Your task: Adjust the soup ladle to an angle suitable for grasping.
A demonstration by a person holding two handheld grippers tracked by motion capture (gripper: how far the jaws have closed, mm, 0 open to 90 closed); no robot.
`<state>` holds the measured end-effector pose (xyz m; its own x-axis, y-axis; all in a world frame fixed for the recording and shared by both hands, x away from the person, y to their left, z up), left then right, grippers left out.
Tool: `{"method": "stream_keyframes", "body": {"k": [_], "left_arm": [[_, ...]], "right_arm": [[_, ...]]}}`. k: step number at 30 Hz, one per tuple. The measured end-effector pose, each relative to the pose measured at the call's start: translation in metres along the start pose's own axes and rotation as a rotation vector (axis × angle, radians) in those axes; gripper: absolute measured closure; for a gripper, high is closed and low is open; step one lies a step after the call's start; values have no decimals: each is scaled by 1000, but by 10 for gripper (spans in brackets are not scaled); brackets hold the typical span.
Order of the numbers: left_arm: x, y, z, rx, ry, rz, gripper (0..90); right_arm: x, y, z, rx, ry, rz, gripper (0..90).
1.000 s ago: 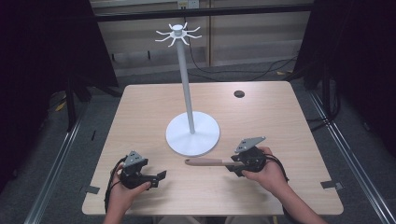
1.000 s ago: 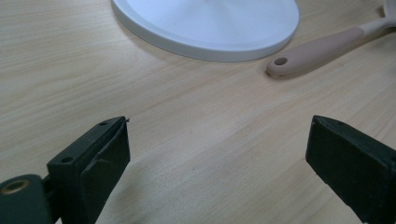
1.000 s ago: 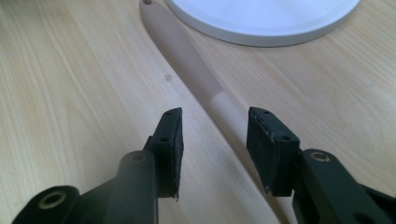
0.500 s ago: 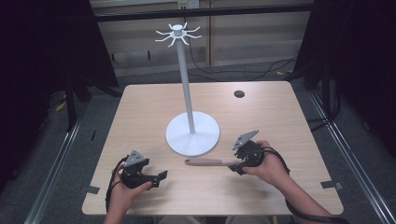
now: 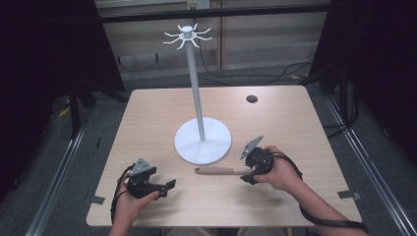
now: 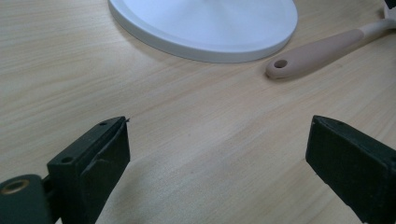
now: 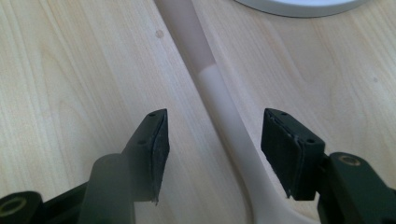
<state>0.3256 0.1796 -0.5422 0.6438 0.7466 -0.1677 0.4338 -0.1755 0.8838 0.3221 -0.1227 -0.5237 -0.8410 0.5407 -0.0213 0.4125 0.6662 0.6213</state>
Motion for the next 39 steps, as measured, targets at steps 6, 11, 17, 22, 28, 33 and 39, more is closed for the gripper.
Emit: {"method": "stream_keyframes", "body": {"k": [6,11,17,22,28,33,39], "left_arm": [[0,0,0,0,1,1,64],[1,0,-1,-3,4,0,64],[1,0,-1,-4,7,-2,63],[2,1,-1,-4,8,-2,63],[1,1,-1,-5,7,-1,64],[3,1,-2,-3,14,1,63],[3,1,-1,-7,8,-4,63]], "right_arm": [[-1,1,2,27,2,-22,420],[1,1,7,35,6,-37,420],[1,1,11,61,12,-70,436],[0,0,13,85,11,-87,477],[-1,0,16,101,15,-104,513],[-2,0,19,122,11,-108,543],[-4,-3,24,140,11,-113,586]]}}
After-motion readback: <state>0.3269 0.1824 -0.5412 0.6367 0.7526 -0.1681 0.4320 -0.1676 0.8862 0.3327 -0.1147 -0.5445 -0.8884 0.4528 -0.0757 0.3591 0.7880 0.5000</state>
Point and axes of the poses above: each handheld gripper's, and its own axes: z roughly forward along the jaws, y roughly out of its top, x roughly to its left, the point moved 8 cm from there along z, roughly forward along the jaws, and after that the axes turned 12 degrees about -x, right-handed, at the moved point
